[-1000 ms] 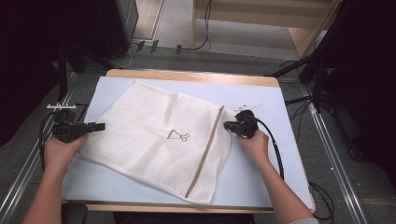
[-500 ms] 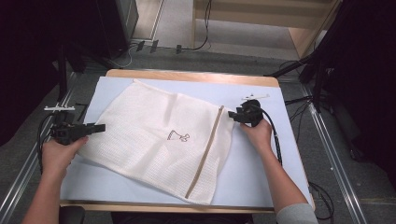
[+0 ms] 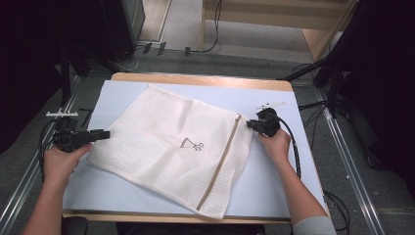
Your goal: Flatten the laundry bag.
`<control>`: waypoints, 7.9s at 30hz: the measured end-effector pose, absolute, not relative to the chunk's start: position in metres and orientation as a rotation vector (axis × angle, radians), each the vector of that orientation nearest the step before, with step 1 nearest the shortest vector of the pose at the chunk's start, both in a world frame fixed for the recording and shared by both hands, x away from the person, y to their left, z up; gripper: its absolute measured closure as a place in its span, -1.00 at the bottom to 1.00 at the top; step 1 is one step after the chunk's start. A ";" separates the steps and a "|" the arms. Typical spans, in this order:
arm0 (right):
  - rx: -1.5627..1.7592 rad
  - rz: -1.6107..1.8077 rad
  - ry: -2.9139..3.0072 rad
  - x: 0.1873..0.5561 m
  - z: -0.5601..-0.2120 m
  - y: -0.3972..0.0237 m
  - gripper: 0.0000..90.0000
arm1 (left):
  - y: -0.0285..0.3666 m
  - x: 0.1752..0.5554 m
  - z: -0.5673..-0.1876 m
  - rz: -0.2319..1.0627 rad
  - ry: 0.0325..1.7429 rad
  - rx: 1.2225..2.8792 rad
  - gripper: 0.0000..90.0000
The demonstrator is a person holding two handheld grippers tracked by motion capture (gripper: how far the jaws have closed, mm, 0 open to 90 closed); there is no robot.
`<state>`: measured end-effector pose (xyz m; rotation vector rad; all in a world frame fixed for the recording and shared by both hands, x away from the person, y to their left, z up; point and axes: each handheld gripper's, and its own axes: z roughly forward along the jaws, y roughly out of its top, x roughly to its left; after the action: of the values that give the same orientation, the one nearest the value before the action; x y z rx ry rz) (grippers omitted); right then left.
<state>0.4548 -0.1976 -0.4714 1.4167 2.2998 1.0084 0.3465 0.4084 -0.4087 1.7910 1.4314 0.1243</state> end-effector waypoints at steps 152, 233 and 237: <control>1.287 1.165 2.347 0.359 -0.454 -0.196 0.49 | 0.321 0.427 -0.420 0.216 1.425 1.885 0.46; 1.345 1.075 2.310 0.408 -0.451 -0.179 0.96 | 0.288 0.394 -0.423 0.126 1.394 1.934 0.99; 1.368 1.097 2.301 0.413 -0.452 -0.180 0.96 | 0.286 0.407 -0.424 0.152 1.393 1.949 0.99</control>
<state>0.4125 -0.1805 -0.4523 1.3682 2.3015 1.0973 0.4067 0.2857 -0.4244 1.9493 1.3935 0.1517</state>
